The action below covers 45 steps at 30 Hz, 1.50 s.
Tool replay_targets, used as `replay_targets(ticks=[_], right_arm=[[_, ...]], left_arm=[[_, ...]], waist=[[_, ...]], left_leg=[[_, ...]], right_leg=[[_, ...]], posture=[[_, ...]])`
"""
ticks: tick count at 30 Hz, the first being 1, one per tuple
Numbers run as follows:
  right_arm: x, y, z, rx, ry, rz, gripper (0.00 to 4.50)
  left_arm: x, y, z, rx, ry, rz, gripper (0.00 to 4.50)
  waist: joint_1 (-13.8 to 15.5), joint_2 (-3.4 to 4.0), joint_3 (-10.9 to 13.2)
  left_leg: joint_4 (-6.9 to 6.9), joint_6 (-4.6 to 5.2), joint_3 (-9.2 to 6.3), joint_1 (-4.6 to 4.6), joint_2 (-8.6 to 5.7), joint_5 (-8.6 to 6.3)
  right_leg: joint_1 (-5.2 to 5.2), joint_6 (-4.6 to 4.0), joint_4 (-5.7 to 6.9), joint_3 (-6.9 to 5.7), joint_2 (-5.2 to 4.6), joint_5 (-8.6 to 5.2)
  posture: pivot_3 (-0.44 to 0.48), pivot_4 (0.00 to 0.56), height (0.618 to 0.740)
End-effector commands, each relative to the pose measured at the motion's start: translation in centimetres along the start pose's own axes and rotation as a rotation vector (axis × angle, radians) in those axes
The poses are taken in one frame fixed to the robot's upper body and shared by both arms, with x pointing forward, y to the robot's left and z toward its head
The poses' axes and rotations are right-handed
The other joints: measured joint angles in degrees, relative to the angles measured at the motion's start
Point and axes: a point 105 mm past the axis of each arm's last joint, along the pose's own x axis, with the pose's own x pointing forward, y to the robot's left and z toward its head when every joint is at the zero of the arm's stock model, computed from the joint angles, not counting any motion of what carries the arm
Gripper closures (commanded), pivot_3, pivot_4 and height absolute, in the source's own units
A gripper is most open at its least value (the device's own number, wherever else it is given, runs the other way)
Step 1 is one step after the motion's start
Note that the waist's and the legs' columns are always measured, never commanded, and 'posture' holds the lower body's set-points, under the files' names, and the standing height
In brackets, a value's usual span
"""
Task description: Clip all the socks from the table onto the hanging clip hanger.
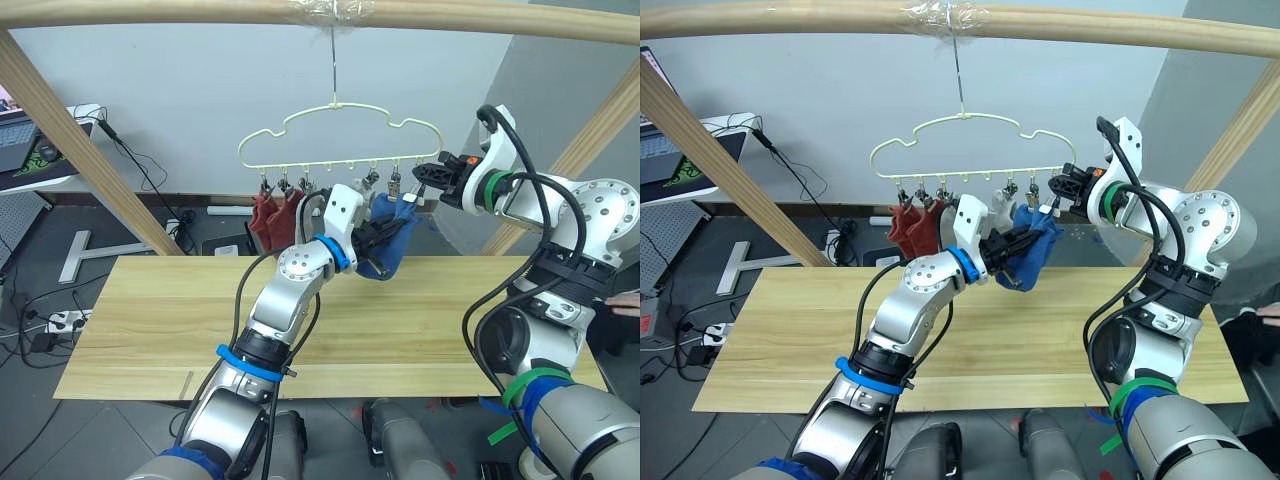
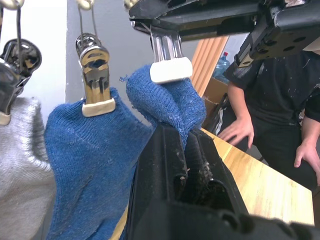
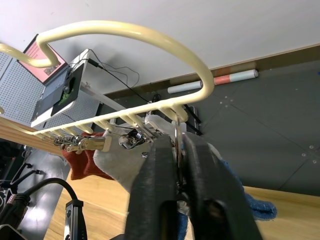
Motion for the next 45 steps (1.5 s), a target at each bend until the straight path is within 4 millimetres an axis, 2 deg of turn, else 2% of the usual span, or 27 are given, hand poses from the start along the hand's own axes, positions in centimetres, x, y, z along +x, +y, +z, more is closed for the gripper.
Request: replay_targets(ticks=[1, 9, 15, 20, 23, 26, 29, 30, 35, 39, 40, 41, 42, 43, 45], right_arm=[[-0.7, 1.3, 1.3, -0.022, -0.061, 0.049, 2.88], [-0.9, 1.1, 1.6, -0.014, -0.074, 0.051, 0.13], [-1.5, 0.7, 2.9, -0.025, -0.131, 0.054, 0.05], [-1.6, -0.1, 3.0, -0.094, -0.151, 0.001, 0.0], [-1.8, -0.7, 2.8, -0.142, -0.161, -0.016, 0.0], [-2.2, -1.4, 2.5, -0.19, -0.164, -0.027, 0.0], [-2.3, -1.8, 2.2, -0.213, -0.162, -0.033, 0.0], [-2.7, -2.3, 1.7, -0.242, -0.155, -0.035, 0.0], [-4.5, -2.9, -1.5, -0.474, -0.088, 0.064, 0.0], [-5.1, -3.2, -2.2, -0.508, -0.086, 0.099, 0.0], [-5.6, -3.5, -2.7, -0.569, -0.061, 0.11, 0.0], [-6.5, -4.3, -3.7, -0.671, -0.017, 0.116, 0.0], [-7.1, -4.7, -4.5, -0.745, 0.025, 0.128, 0.0], [-7.8, -5.2, -5.3, -0.797, 0.065, 0.146, 0.0], [-8.5, -5.8, -5.9, -0.834, 0.094, 0.156, 0.0]], left_arm=[[0.5, -0.4, 1.9, 0.034, -0.062, -0.019, 4.5], [0.8, -0.8, 2.4, 0.032, -0.078, -0.032, 4.5], [0.7, -0.8, 2.0, -0.015, -0.07, -0.048, 4.5], [0.7, -0.9, 1.9, -0.019, -0.065, -0.053, 3.13], [0.6, -0.8, 1.2, -0.008, -0.042, -0.053, 2.17], [-0.3, -0.4, 0.0, 0.017, 0.004, -0.047, 1.21], [-1.0, 0.1, -0.3, 0.021, 0.018, -0.036, 0.24], [-2.3, 1.2, -1.0, 0.027, 0.045, 0.003, 0.03], [-9.0, 4.8, -3.9, 0.06, 0.192, 0.107, 0.03], [-11.5, 6.1, -3.9, 0.025, 0.219, 0.156, 0.03], [-13.3, 7.5, -3.9, -0.006, 0.235, 0.219, 0.03], [-16.5, 9.4, -4.0, -0.005, 0.287, 0.302, 0.03], [-18.7, 10.5, -3.9, 0.001, 0.323, 0.357, 0.03], [-21.1, 11.3, -3.7, 0.004, 0.36, 0.401, 0.03], [-23.8, 12.0, -3.5, 0.002, 0.397, 0.452, 0.03]], waist=[[-0.01, 0.0, 0.0], [-0.05, 0.0, 0.0], [-0.16, 0.0, 0.0], [-0.49, 0.0, 0.0], [-0.53, 0.0, 0.0], [-0.58, 0.0, 0.0], [-0.62, 0.0, 0.0], [-0.62, 0.0, 0.0], [-0.84, 0.01, 0.0], [-0.75, 0.04, 0.04], [-0.57, 0.03, 0.03], [-0.41, 0.01, 0.03], [-0.34, -0.04, 0.0], [-0.36, -0.1, -0.04], [-0.59, -0.11, -0.03]], left_leg=[[0.0, 0.0, 0.0, 0.0, 0.0, 0.0], [0.0, 0.0, 0.01, 0.0, -0.01, 0.0], [0.0, 0.0, 0.01, 0.0, -0.01, 0.0], [0.0, 0.0, 0.02, 0.0, -0.03, 0.0], [0.0, 0.0, 0.01, 0.01, -0.03, 0.0], [0.0, 0.0, 0.02, 0.01, -0.04, 0.0], [0.0, 0.0, 0.03, 0.01, -0.02, 0.0], [0.0, 0.0, 0.02, 0.01, -0.02, 0.0], [-0.08, 0.0, -0.02, 0.04, 0.02, 0.0], [-0.04, 0.0, 0.0, 0.03, 0.08, 0.0], [0.03, 0.01, 0.01, 0.03, 0.07, 0.01], [0.08, 0.04, -0.02, 0.04, 0.07, 0.03], [0.08, 0.07, -0.05, 0.04, 0.08, 0.05], [0.06, 0.07, -0.02, 0.06, 0.09, 0.05], [-0.08, 0.07, 0.0, 0.07, 0.12, 0.04]], right_leg=[[0.0, 0.0, 0.0, 0.0, 0.0, 0.0], [0.0, 0.0, 0.0, 0.0, 0.0, 0.0], [0.0, 0.0, -0.01, 0.0, 0.0, 0.0], [0.0, 0.01, -0.01, 0.02, 0.0, 0.0], [0.0, 0.01, 0.0, 0.0, 0.02, 0.0], [0.0, 0.01, 0.0, 0.03, 0.03, 0.0], [0.0, 0.01, 0.0, 0.04, 0.03, 0.0], [0.0, 0.01, 0.01, 0.02, 0.03, 0.0], [0.0, 0.01, -0.03, -0.01, 0.05, -0.02], [-0.12, 0.01, 0.09, 0.01, 0.06, -0.02], [-0.1, 0.01, 0.11, 0.03, 0.04, -0.01], [-0.02, 0.03, 0.09, 0.03, 0.02, 0.0], [0.1, 0.03, 0.02, 0.01, 0.01, 0.0], [0.13, 0.04, -0.05, -0.01, 0.0, -0.02], [0.13, 0.05, -0.21, -0.02, 0.0, -0.06]], posture=[[-0.108, 0.222, 0.74], [-0.108, 0.222, 0.74], [-0.118, 0.222, 0.74], [-0.121, 0.221, 0.74], [-0.121, 0.222, 0.74], [-0.12, 0.221, 0.74], [-0.12, 0.221, 0.74], [-0.113, 0.22, 0.74], [-0.102, 0.22, 0.74], [-0.102, 0.22, 0.74], [-0.073, 0.218, 0.74], [-0.057, 0.215, 0.74], [-0.057, 0.215, 0.74], [-0.037, 0.211, 0.74], [-0.037, 0.211, 0.74]])
